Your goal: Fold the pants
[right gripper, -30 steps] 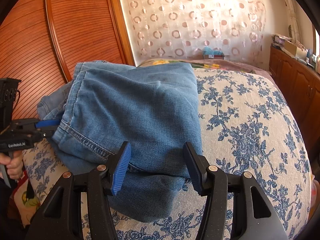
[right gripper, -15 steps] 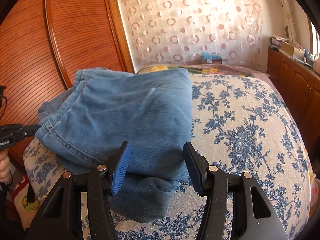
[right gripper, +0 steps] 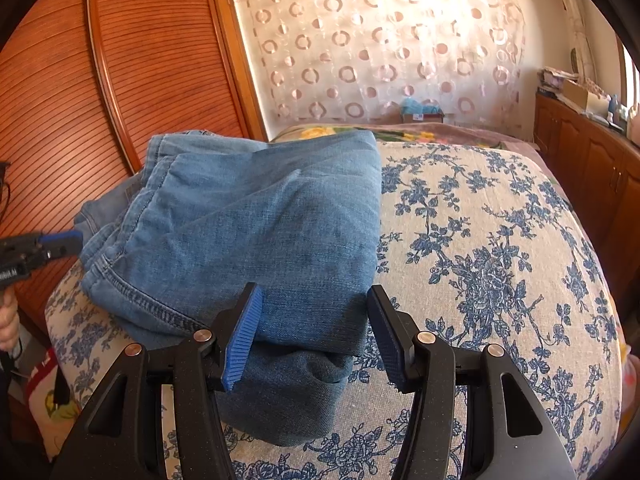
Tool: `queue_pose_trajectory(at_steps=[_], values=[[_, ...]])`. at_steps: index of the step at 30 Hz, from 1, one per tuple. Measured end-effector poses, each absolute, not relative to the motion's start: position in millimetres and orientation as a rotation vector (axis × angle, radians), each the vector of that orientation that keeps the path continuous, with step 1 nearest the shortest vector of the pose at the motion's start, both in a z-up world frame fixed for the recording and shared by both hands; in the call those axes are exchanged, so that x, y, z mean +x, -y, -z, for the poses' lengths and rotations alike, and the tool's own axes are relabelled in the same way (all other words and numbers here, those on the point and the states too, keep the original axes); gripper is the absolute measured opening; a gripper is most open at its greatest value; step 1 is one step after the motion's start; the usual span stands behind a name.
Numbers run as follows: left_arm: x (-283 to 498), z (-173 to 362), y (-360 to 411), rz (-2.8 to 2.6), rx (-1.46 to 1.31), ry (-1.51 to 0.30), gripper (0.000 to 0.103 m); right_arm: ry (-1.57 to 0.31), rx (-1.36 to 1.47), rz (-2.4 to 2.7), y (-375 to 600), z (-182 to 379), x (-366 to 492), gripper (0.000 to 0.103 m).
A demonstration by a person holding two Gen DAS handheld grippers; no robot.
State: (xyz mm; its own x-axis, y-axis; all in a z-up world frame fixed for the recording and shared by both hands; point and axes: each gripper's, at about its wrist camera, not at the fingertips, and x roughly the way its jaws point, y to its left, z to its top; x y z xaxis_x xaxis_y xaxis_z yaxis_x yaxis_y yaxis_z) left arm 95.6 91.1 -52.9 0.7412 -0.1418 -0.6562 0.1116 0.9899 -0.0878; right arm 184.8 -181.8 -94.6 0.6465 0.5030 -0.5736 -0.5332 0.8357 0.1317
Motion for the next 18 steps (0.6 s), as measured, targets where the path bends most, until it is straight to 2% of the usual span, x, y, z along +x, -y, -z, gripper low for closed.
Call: queue_pose_trajectory(at_steps=[3,8,17,18], values=[[117,48,-90,0.152,-0.032,-0.737,0.047,-0.638,-0.051,-0.589,182,95,185,0.056],[146,46,-85,0.153,-0.021,-0.739,0.05,-0.638,-0.052,-0.589,182,95,185,0.056],[196,51,-77,0.151,-0.003,-0.779,0.05,-0.639,-0.052,-0.589,181,95,185,0.056],[203,51,-75,0.145,0.007,-0.78,0.047,-0.639,-0.053,-0.589,181,95,185,0.056]])
